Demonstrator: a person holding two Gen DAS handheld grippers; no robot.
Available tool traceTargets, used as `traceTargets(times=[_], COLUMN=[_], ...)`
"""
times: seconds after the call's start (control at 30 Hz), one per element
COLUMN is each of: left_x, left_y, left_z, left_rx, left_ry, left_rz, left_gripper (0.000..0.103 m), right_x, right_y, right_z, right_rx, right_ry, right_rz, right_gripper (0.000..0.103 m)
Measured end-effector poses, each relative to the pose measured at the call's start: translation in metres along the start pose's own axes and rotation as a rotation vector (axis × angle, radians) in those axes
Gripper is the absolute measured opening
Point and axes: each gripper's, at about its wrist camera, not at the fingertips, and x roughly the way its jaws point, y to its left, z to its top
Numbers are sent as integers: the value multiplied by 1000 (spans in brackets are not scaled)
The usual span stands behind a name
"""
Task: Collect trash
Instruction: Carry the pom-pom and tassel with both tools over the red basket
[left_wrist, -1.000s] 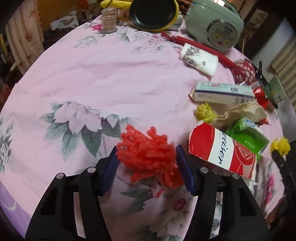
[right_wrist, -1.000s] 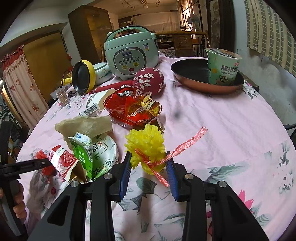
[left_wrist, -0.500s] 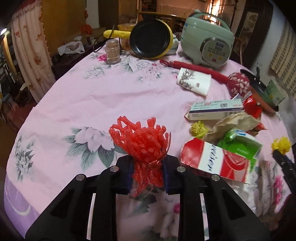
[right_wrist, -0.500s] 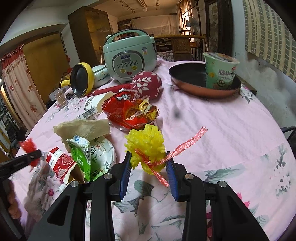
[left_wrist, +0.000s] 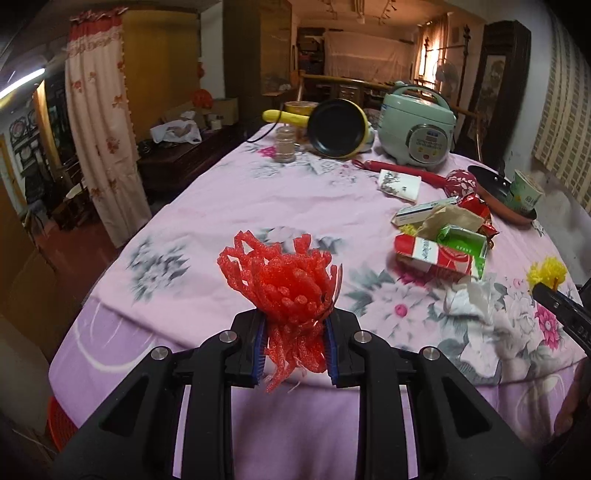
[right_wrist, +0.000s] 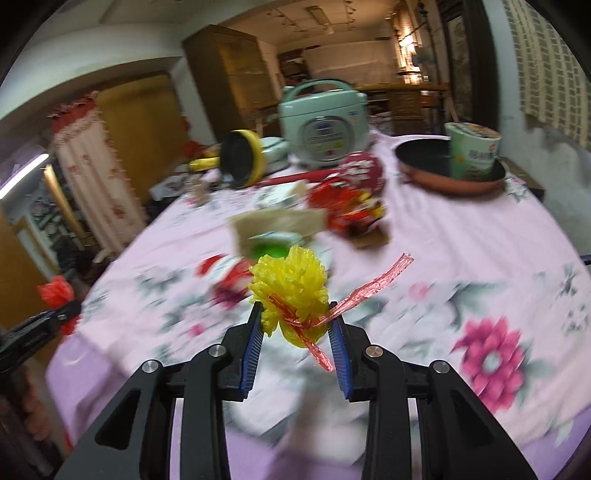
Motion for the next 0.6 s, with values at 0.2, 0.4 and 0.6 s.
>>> traceTargets(times=[0.2,0.4,0.6], left_x=[-26,-65,-87], left_y=[56,141,238], left_z=[-29,-57,-107], left_rx=[-89,-206,-356], left_ry=[1,-29,13], left_rz=[13,131,286], left_gripper=[27,27,27], right_x=[-23,-19,-12], right_y=[63,171,307], right_z=[-22,-51,-103], right_rx=[-106,-299,-524], right_ry=[15,85,190], right_rz=[150,382,653], right_gripper=[35,34,34])
